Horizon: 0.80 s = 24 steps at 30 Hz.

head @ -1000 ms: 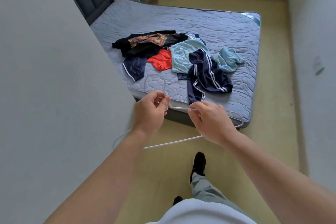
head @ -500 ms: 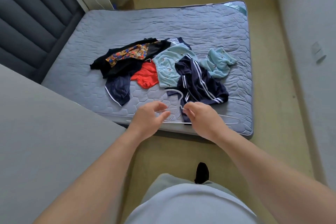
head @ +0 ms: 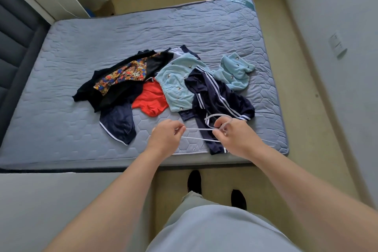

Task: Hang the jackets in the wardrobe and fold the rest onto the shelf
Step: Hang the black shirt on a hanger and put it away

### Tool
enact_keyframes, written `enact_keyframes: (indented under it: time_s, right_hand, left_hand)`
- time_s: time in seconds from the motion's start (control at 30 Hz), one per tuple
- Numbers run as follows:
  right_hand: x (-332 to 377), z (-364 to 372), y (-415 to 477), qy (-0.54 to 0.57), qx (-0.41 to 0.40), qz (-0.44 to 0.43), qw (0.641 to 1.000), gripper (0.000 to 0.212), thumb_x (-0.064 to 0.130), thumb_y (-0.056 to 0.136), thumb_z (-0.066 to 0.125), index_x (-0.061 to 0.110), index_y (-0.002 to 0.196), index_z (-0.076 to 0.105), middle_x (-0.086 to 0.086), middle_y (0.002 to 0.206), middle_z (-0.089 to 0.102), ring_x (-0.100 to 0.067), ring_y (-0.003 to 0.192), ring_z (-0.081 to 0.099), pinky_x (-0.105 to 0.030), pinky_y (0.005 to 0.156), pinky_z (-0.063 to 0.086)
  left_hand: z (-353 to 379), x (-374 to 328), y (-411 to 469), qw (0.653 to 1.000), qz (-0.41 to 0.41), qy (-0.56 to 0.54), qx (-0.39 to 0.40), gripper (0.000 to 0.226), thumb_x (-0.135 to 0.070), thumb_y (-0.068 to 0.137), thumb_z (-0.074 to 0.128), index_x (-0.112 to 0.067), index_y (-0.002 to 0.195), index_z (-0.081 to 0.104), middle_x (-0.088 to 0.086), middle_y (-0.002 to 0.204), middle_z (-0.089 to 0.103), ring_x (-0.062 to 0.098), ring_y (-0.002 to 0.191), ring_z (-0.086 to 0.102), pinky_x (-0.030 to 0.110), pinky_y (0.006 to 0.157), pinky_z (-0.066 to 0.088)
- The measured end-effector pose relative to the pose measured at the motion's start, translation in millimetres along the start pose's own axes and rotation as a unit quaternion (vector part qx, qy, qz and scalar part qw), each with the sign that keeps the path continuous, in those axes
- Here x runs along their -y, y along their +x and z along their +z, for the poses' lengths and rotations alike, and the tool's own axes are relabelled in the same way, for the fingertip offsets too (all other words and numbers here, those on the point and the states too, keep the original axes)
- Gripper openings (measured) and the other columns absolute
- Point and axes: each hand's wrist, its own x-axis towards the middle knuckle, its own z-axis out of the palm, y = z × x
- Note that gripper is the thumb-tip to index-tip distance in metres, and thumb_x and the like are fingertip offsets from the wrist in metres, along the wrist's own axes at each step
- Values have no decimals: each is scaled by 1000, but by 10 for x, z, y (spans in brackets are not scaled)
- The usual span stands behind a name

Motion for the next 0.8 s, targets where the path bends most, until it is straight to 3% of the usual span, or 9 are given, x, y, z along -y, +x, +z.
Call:
enact_keyframes:
  time_s: [0.1,0.23,0.3,0.4,0.5,0.67,0.8]
  right_hand:
    - [223,178,213,-19,-1,30,999,34,41,99,52,26,69,59,27,77,66,-8,69,58,-34,70,48]
    - [426,367,471,-30,24,47,998,49,34,101,50,31,54,37,4,93,74,-10,63,56,-29,65,42]
    - [501,431,564,-34,30,50,998,51,27,102,49,31,53,35,2,87,72,-8,54,49,-23,60,34]
    - [565,495,686,-53,57,59,995,41,24,103,45,22,62,50,0,66,59,-14,56,46,-30,61,38]
    - [525,602,870,-62,61,68,994,35,25,105,43,10,81,62,-6,73,63,-26,74,56,-40,70,48]
    - [360,911,1166,-12,26,91,995,33,23,104,42,12,74,49,0,66,52,-27,70,50,-40,60,34]
    - [262,1055,1380,35,21,89,995,20,22,102,46,15,98,64,-5,89,70,-30,88,62,-42,74,51]
  left_hand:
    - [-102,251,252,999,12,-11,28,17,-29,100,61,-19,101,75,3,95,64,20,93,59,35,86,47]
    - [-247,564,497,998,19,-20,50,15,-27,99,63,-19,101,76,2,98,66,16,90,59,24,77,38]
    - [-283,690,584,998,19,-16,57,16,-27,99,63,-18,102,76,3,100,67,17,92,60,24,77,38]
    - [-286,809,702,998,14,-19,65,18,-27,99,63,-16,108,74,4,107,68,20,102,62,28,87,43]
    - [-216,878,828,998,-16,-45,29,26,-25,98,64,-13,120,68,3,122,63,17,117,56,26,100,40]
    - [-45,991,1052,992,-104,-65,-6,23,-25,98,63,-15,118,67,3,123,61,16,117,56,24,97,38]
    - [124,1128,1261,987,-142,-68,28,20,-25,97,61,-17,115,68,0,119,64,14,109,59,25,91,42]
